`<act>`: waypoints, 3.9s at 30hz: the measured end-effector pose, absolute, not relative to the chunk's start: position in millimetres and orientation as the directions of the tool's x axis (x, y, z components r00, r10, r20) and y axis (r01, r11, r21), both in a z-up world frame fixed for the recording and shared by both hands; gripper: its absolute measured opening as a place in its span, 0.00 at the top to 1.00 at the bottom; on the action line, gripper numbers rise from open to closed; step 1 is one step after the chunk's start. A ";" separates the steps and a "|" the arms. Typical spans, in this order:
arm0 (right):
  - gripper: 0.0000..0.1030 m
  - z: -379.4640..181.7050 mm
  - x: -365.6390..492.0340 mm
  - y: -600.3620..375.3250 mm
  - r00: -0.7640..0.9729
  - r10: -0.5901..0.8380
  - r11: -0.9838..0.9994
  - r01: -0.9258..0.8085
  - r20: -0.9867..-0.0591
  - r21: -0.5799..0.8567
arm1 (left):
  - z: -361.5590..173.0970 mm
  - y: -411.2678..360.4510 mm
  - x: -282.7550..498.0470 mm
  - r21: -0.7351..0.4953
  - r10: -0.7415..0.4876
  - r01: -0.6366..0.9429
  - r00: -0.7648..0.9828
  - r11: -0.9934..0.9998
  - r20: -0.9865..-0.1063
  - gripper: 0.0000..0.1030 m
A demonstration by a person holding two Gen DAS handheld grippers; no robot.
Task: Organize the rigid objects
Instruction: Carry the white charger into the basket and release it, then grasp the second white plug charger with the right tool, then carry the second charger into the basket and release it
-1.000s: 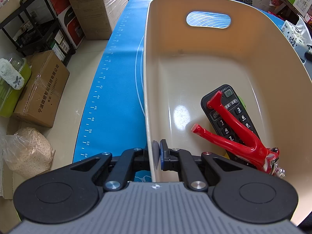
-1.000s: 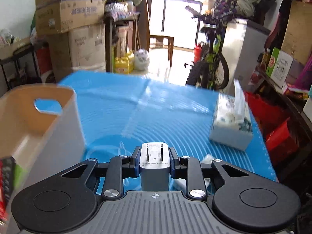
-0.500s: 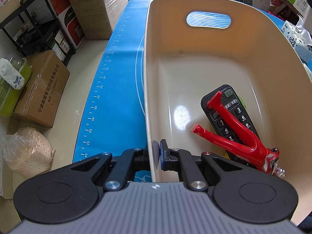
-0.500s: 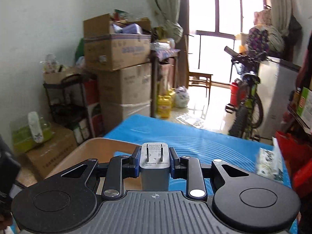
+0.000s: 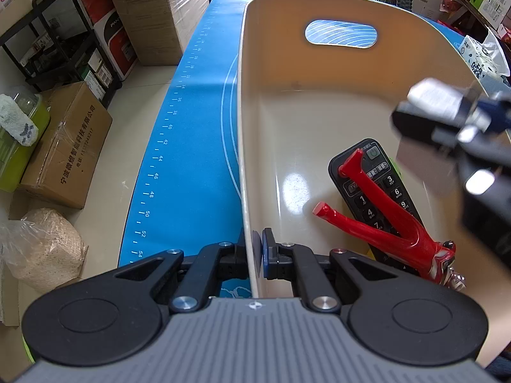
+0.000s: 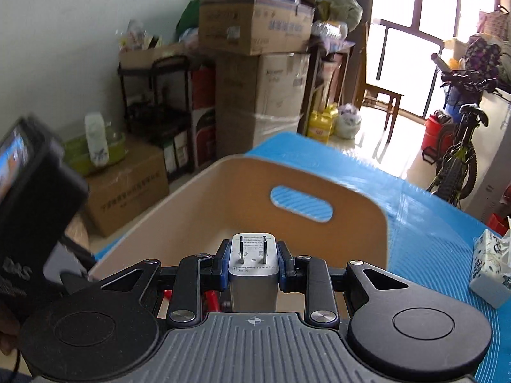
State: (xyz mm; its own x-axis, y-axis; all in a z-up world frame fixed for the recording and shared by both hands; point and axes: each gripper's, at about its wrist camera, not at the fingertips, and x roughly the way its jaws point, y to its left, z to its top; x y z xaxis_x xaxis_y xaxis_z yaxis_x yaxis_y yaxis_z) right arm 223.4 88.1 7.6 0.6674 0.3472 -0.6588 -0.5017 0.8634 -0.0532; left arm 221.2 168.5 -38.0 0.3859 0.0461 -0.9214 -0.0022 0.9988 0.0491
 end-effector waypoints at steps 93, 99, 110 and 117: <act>0.34 -96.8 296.4 -132.9 0.624 -0.188 0.940 0.338 -0.759 0.045 | -39.1 164.7 219.2 0.075 0.068 0.004 0.384 0.997 -0.921 0.89; 0.34 -83.0 287.7 -123.8 0.639 -0.162 0.953 0.299 -0.752 0.049 | -39.2 164.8 219.2 0.076 0.068 0.004 0.384 0.997 -0.921 0.89; 0.34 -17.4 263.7 -80.9 0.809 -0.089 0.989 0.143 -0.580 0.048 | -39.2 164.8 219.2 0.076 0.068 0.005 0.384 0.997 -0.921 0.89; 0.34 20.5 246.8 -44.2 0.869 0.029 0.997 0.012 -0.495 0.079 | -38.7 166.0 219.0 0.072 0.065 0.003 0.384 0.997 -0.921 0.89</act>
